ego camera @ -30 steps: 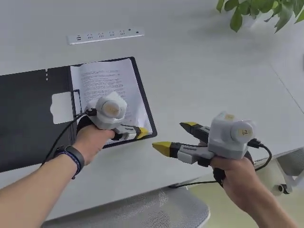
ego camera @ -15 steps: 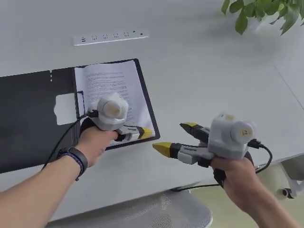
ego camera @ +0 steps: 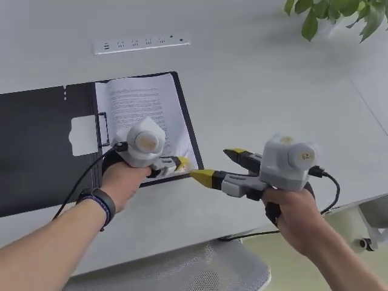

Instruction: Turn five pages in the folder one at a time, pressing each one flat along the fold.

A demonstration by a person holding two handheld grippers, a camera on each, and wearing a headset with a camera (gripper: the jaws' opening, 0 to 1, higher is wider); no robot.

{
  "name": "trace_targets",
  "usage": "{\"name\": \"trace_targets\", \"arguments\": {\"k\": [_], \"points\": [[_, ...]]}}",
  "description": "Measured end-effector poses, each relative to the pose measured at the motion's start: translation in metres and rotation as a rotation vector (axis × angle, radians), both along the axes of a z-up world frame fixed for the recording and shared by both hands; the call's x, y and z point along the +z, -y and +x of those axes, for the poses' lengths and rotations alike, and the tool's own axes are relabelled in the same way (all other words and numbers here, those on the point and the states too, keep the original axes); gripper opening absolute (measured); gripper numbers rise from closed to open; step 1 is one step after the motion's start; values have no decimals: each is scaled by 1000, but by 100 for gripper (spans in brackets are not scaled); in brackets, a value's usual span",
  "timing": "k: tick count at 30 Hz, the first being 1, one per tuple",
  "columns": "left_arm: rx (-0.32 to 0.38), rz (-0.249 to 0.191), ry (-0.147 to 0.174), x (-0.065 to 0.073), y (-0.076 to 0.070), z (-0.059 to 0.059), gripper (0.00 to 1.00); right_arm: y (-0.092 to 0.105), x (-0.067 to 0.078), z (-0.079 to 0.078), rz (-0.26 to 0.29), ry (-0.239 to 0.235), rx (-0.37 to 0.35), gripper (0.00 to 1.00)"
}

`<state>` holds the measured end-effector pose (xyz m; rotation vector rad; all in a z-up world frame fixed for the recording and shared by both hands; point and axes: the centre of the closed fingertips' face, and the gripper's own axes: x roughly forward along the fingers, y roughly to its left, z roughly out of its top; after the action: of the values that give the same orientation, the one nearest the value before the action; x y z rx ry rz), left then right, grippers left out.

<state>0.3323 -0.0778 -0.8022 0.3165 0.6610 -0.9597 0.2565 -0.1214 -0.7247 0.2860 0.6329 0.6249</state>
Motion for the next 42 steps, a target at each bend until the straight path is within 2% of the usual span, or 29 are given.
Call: {"name": "trace_targets", "arguments": {"k": [10,15,18,22,26,32,38,42], "points": [[18,-21,-6,1,-4,2,59,-22,-12,44,49,-10,44,63],[17,-24,-9,1,-4,2,59,-31,-20,63,99,-33,39,57],[17,-27,-11,2,-4,2,59,-37,-26,74,146,-61,22,55],[14,-29,-14,2,-4,2,59,-39,-33,87,169,-84,8,53],[16,-32,-18,1,-5,4,59,-43,-36,94,213,-110,-2,48],[16,-35,-21,2,-5,4,59,-45,-45,97,246,-144,-19,40],[12,-32,-21,4,-4,2,60,-40,-51,97,300,-167,-80,23],[10,-40,-31,6,-2,-2,64,-35,-56,94,321,-183,-116,14]]}}
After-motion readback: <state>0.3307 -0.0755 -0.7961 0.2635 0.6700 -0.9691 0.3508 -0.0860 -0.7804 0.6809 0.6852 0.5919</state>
